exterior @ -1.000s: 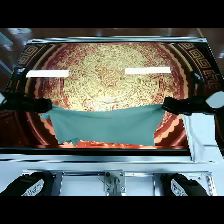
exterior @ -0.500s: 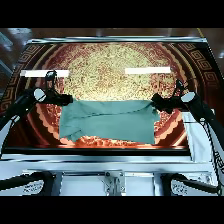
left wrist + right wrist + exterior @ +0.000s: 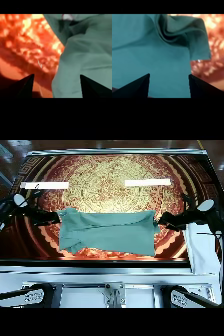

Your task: Fold the shirts.

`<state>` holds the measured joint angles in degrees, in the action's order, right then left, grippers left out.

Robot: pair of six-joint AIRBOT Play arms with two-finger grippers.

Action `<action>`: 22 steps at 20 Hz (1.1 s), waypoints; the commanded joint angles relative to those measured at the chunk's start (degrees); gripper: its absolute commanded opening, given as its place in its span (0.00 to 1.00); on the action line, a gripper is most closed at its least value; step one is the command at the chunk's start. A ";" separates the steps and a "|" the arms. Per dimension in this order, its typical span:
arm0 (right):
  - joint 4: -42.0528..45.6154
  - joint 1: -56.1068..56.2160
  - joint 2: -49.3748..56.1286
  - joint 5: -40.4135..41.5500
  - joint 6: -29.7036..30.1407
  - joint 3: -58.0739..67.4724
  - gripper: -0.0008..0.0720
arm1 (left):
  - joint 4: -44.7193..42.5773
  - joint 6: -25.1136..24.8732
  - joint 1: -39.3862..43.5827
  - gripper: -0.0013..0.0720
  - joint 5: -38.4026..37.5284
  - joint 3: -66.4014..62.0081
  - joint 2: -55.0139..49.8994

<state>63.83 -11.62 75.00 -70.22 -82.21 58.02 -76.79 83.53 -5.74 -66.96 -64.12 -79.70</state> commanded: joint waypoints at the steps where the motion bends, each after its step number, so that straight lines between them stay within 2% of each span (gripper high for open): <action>1: 11.23 -5.73 -4.31 -14.49 1.38 -3.74 0.83 | 9.92 -6.03 -8.02 0.93 -7.67 5.99 2.27; 3: 7.30 -7.87 -6.21 -11.65 1.36 -8.50 0.83 | 14.47 -8.68 -8.48 0.93 -6.12 10.71 2.38; 5: 3.96 -7.96 -6.51 -10.01 1.36 -10.86 0.83 | 17.59 -9.31 -7.28 0.93 -2.08 13.64 2.38; 10: 1.33 -7.56 -6.54 -8.83 1.31 -11.37 0.83 | 18.78 -9.40 -2.58 0.92 0.96 14.34 0.68; 11: 1.31 -7.56 -6.54 -8.94 1.31 -11.37 0.83 | 18.78 -9.38 -2.45 0.79 0.96 14.34 0.33; 12: 1.36 -7.56 -6.54 -9.09 1.33 -11.37 0.83 | 18.75 -9.40 -2.56 0.52 0.96 14.27 0.28; 13: 1.38 -7.56 -6.54 -9.14 1.36 -11.37 0.83 | 18.78 -9.38 -2.84 0.49 0.74 14.03 0.31; 14: 1.44 -7.56 -6.54 -9.14 1.40 -11.37 0.93 | 18.78 -9.40 -3.15 0.33 0.52 13.97 0.35; 16: 1.79 -7.56 -6.51 -9.14 1.51 -11.37 0.93 | 18.78 -10.16 -3.67 0.07 -0.76 14.01 0.35; 18: 3.34 -7.56 -6.51 -9.55 1.49 -11.37 0.93 | 18.75 -12.00 -4.04 0.07 -2.75 13.99 0.50; 22: 6.49 -7.61 -6.54 -9.81 1.46 -15.30 0.93 | 18.58 -12.28 -4.61 0.07 -3.80 14.01 1.90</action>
<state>68.66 -19.20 68.51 -80.14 -80.73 45.10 -58.17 72.12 -10.00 -69.54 -50.13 -78.63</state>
